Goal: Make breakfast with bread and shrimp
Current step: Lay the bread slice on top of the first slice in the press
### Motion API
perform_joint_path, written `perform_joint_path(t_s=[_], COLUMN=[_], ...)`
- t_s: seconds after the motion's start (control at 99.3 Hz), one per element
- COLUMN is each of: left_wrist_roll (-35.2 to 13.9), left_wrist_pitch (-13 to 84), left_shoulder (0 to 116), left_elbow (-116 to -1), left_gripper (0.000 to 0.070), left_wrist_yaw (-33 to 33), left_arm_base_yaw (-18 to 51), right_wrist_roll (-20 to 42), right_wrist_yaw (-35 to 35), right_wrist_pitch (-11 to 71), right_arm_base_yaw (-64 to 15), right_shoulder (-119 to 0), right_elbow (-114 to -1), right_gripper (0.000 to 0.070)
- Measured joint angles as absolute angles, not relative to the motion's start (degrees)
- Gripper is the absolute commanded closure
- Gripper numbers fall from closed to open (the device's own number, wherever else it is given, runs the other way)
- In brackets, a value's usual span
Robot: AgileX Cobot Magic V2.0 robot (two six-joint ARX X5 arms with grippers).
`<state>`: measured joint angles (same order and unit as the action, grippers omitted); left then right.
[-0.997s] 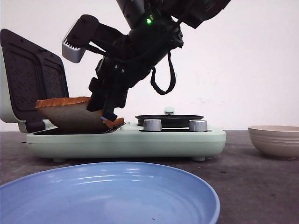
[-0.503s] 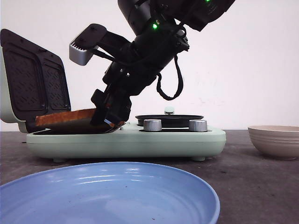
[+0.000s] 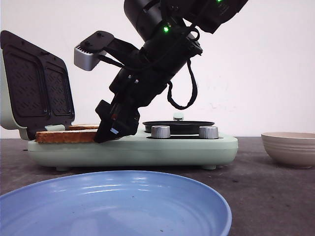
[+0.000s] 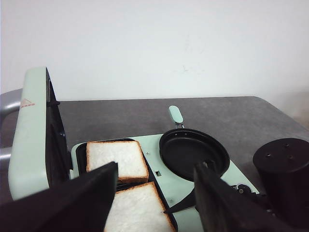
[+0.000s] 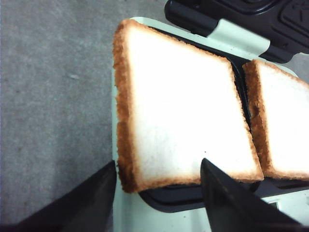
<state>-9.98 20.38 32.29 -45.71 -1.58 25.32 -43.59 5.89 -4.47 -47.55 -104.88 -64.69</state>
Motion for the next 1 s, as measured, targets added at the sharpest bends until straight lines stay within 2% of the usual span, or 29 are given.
perform_joint_path(t_s=[0.413, 0.775, 0.997], left_wrist_roll=[-9.98, -9.98, -9.98], left_wrist_pitch=[20.38, 20.38, 20.36], left_shoulder=[32.27, 32.29, 32.27], left_elbow=[-45.71, -45.71, -45.71], left_gripper=[0.0427, 0.0427, 0.0427], left_wrist_yaw=[-1.58, -1.58, -1.58], left_arm_base_yaw=[25.32, 25.32, 25.32], right_wrist_roll=[-40.71, -38.52, -35.31], right_wrist_yaw=[5.82, 5.74, -2.31], right_wrist_pitch=[-5.26, -1.67, -0.21], right_arm_base_yaw=[-45.98, -48.01, -48.05], right_shoulder=[-104.88, -104.03, -99.70], right_elbow=[-64.69, -64.69, -64.90], right_gripper=[0.0364, 0.0364, 0.0364])
